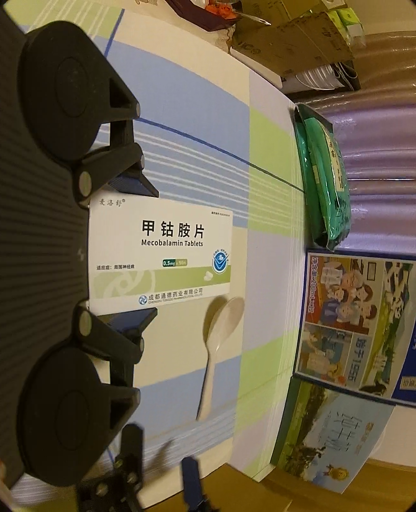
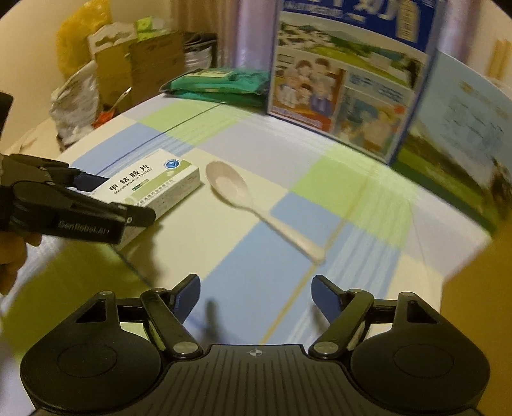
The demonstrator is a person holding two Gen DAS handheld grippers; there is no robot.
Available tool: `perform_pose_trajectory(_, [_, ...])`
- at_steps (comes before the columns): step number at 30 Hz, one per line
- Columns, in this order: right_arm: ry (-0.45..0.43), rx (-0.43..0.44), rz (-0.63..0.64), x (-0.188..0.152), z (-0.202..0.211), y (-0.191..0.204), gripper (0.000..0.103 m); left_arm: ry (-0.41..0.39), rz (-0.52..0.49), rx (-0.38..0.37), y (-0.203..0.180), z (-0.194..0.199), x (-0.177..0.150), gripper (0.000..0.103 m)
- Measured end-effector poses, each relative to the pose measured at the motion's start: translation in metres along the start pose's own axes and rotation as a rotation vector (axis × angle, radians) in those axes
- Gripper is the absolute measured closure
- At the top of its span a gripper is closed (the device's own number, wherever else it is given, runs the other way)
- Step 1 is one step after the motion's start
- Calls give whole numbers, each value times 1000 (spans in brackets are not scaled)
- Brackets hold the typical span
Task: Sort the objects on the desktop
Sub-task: 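Grasp the white Mecobalamin tablet box with the left tool while the right tool grasps the white spoon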
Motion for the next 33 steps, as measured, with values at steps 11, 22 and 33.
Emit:
perform_pose_trajectory(11, [8, 67, 151, 41, -59, 0, 32, 4, -45, -5, 17, -12, 9, 36])
perform_pose_trajectory(22, [-19, 171, 163, 67, -86, 3, 45, -14, -43, -20, 24, -21, 18, 36])
perform_pose_trajectory(33, [27, 111, 104, 46, -64, 19, 96, 2, -53, -24, 16, -10, 8, 36])
Point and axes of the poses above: each gripper's, at about its wrist camera, not at the fingertips, and z roughly against the way its jaws point, y to its left, x to its top, the point moved 5 cm from there along -z, roughly the way its jaws point, and after that the axes turned 3 degrees about x, right-handed, at the moved point
